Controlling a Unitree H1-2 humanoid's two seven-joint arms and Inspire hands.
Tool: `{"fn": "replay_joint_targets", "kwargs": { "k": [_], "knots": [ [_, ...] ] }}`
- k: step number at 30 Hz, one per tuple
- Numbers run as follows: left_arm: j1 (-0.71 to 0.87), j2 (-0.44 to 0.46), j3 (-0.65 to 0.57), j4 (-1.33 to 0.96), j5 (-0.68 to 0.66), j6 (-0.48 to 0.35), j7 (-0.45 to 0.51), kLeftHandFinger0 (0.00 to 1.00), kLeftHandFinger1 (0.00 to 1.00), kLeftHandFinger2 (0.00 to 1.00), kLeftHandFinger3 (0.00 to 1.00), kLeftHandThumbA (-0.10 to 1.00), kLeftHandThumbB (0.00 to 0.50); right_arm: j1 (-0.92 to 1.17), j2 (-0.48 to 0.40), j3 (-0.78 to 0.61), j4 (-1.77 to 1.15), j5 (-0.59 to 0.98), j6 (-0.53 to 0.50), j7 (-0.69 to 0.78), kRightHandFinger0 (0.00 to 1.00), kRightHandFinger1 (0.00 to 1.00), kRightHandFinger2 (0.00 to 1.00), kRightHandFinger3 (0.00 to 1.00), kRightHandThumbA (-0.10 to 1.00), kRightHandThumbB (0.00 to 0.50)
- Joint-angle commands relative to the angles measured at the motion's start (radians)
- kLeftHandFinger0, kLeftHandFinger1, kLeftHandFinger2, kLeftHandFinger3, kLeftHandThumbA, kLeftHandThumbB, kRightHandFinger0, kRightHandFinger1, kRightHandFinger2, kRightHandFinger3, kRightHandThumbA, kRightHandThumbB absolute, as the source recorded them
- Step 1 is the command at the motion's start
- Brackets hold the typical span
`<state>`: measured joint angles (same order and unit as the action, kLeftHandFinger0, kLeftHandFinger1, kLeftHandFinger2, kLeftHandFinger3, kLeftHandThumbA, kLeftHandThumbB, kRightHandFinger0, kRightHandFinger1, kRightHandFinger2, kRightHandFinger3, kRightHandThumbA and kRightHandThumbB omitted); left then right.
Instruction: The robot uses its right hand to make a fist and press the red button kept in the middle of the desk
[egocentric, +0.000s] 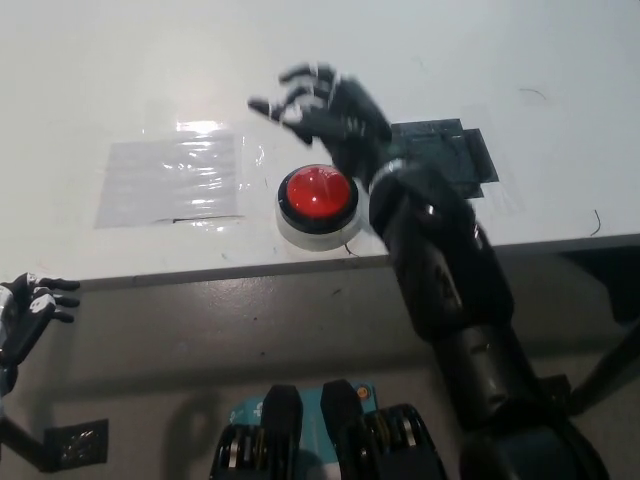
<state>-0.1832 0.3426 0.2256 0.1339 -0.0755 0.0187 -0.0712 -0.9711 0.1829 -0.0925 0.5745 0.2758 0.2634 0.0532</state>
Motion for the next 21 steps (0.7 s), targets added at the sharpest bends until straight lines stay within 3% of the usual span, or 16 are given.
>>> {"fn": "replay_joint_targets", "kwargs": {
  "k": [1, 2, 6, 9, 10, 13, 16, 19, 21],
  "knots": [
    [0.007, 0.029, 0.003, -0.030, 0.004, -0.010, -0.006, 0.52, 0.54, 0.59, 0.60, 0.55, 0.007, -0.070, -0.009, -0.006, -0.081, 0.019, 0.076, -0.004, 0.00, 0.00, 0.27, 0.41, 0.94, 0.127],
    [0.007, 0.029, 0.003, -0.035, 0.008, 0.002, -0.002, 0.52, 0.54, 0.61, 0.63, 0.54, 0.000, -0.077, -0.017, -0.013, -0.105, 0.020, 0.097, -0.014, 0.00, 0.00, 0.27, 0.41, 0.94, 0.139],
    [0.013, 0.020, 0.011, -0.022, -0.014, -0.011, -0.006, 0.46, 0.48, 0.54, 0.56, 0.50, 0.005, -0.074, -0.032, -0.027, -0.143, 0.025, 0.119, -0.012, 0.00, 0.00, 0.28, 0.45, 0.94, 0.160],
    [0.017, 0.023, 0.007, -0.030, -0.004, -0.004, -0.005, 0.50, 0.52, 0.57, 0.59, 0.52, 0.010, -0.064, -0.053, -0.038, -0.196, 0.033, 0.154, -0.012, 0.00, 0.00, 0.31, 0.44, 0.92, 0.175],
    [0.020, 0.026, 0.003, -0.033, 0.003, -0.008, -0.006, 0.56, 0.57, 0.63, 0.64, 0.53, 0.001, -0.057, -0.062, -0.047, -0.223, 0.034, 0.171, -0.021, 0.00, 0.01, 0.32, 0.44, 0.91, 0.191],
    [0.025, 0.027, 0.004, -0.030, 0.005, -0.011, -0.005, 0.56, 0.58, 0.63, 0.65, 0.53, 0.000, -0.049, -0.076, -0.061, -0.250, 0.047, 0.181, -0.019, 0.00, 0.00, 0.33, 0.44, 0.91, 0.165],
    [0.023, 0.027, 0.006, -0.023, 0.000, -0.017, -0.008, 0.54, 0.56, 0.62, 0.63, 0.51, 0.004, -0.042, -0.102, -0.071, -0.274, 0.049, 0.200, -0.017, 0.00, 0.02, 0.34, 0.44, 0.92, 0.178],
    [0.032, 0.028, 0.002, -0.034, 0.023, 0.003, 0.005, 0.57, 0.60, 0.67, 0.67, 0.56, 0.019, -0.026, -0.128, -0.090, -0.305, 0.052, 0.206, -0.032, 0.00, 0.03, 0.37, 0.48, 0.91, 0.179],
    [0.031, 0.029, 0.003, -0.029, 0.012, -0.011, -0.003, 0.54, 0.56, 0.63, 0.64, 0.56, 0.011, -0.017, -0.150, -0.100, -0.315, 0.056, 0.197, -0.020, 0.00, 0.03, 0.38, 0.49, 0.93, 0.170]
  ]
}}
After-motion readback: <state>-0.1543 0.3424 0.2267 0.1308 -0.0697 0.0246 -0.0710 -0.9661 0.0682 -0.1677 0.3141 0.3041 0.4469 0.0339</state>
